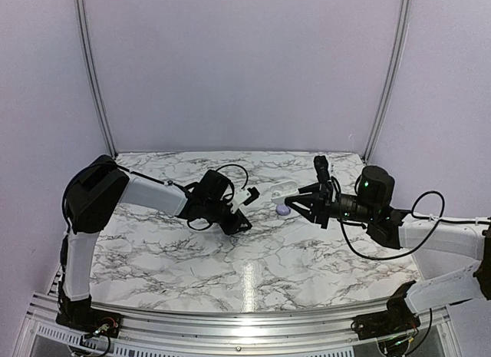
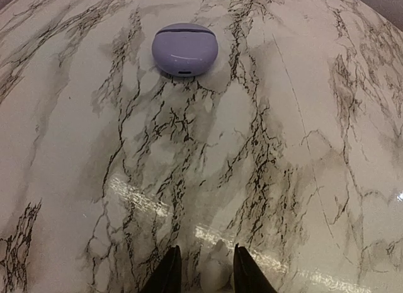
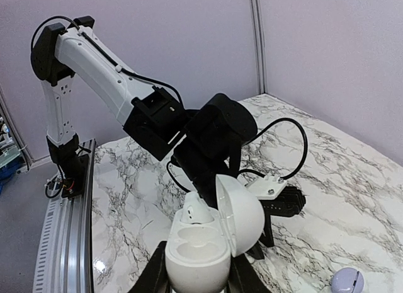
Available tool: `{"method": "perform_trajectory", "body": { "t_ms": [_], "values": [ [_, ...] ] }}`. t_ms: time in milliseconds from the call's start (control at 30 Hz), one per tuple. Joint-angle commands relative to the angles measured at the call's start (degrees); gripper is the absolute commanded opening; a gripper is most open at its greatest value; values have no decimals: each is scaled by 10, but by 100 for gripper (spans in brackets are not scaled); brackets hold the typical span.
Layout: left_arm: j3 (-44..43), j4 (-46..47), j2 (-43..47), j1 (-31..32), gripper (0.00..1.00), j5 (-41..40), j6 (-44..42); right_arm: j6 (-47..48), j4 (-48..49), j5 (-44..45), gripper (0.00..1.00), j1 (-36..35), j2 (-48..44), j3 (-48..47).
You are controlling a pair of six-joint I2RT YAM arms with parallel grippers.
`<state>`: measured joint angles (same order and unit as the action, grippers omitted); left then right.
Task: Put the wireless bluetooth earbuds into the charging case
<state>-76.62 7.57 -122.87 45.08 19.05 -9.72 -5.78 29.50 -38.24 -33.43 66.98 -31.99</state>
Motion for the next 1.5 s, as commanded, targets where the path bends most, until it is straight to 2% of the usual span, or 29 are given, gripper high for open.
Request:
{"method": "perform_trajectory", "body": {
  "t_ms": [0, 200, 333, 533, 667, 833, 967, 1100, 1233, 1333, 1400, 1467],
  "values": [
    [-14, -31, -16, 3, 27, -1, -13, 4, 2, 1, 0, 7, -9, -5],
    [6, -30, 10, 2, 13, -35, 6, 3, 4, 0, 0, 7, -8, -5],
    [71, -2, 70, 3, 0, -89, 68, 7, 2, -1, 0, 7, -11, -5],
    [201, 53, 185, 4, 0, -203, 222, 5, 16, -9, 0, 6, -4, -3],
    [251, 66, 236, 19, 0, -252, 266, 4, 26, -16, 0, 6, 5, -2],
    [259, 80, 254, 20, 11, -219, 231, 4, 28, -18, 0, 7, 4, -2],
    [228, 38, 243, 20, 17, -166, 217, 5, 21, -14, 0, 7, -2, -1],
    [194, -17, 218, 39, 18, -171, 223, 4, 18, -12, 0, 6, -2, 1],
    [195, -22, 210, 43, 18, -182, 287, 3, 18, -13, 0, 7, -3, 1],
    [225, 28, 217, 43, 17, -177, 321, 3, 17, -13, 0, 6, -4, 3],
    [244, 60, 224, 51, 20, -143, 273, 3, 15, -14, 0, 6, -5, 3],
    [253, 62, 235, 67, 24, -136, 179, 4, 12, -13, 0, 6, -8, 5]
  ]
}}
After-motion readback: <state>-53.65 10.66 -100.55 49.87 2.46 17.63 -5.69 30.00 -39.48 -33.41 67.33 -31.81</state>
